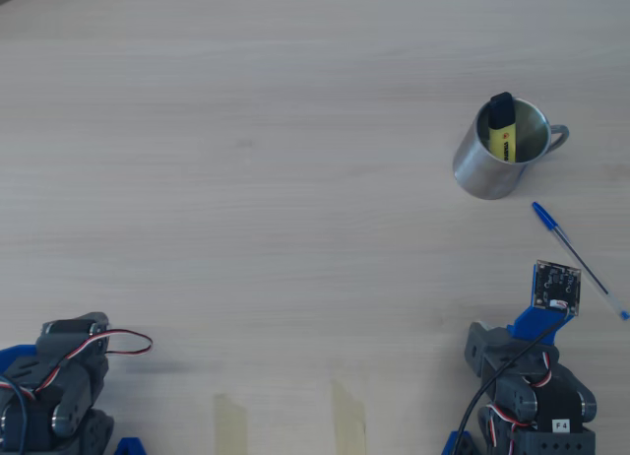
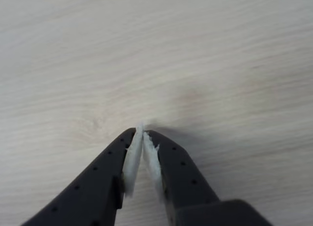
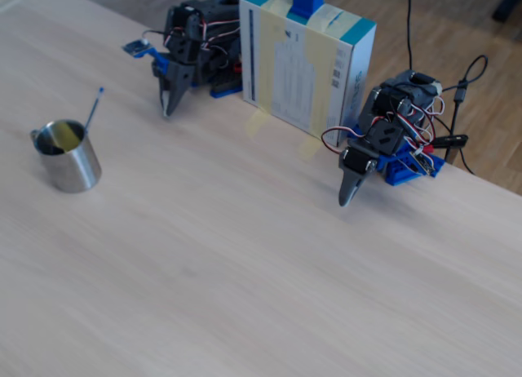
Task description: Grab the blue pen and put it in the silver cup.
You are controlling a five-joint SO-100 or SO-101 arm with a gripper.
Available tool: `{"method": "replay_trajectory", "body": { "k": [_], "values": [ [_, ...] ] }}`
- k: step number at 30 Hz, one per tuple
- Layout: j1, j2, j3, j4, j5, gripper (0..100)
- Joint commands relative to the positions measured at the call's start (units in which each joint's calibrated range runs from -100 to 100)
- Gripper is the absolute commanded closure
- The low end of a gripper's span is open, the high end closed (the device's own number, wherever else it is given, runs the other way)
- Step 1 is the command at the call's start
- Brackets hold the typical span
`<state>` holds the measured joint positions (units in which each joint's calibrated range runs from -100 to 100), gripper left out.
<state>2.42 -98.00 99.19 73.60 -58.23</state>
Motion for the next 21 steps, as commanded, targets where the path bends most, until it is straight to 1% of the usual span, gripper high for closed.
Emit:
{"method": "replay_trajectory", "body": {
  "k": [1,21],
  "values": [
    [0.3,0.6,0.5,0.6,-0.2,98],
    [0.5,0.6,0.5,0.6,-0.2,98]
  ]
}}
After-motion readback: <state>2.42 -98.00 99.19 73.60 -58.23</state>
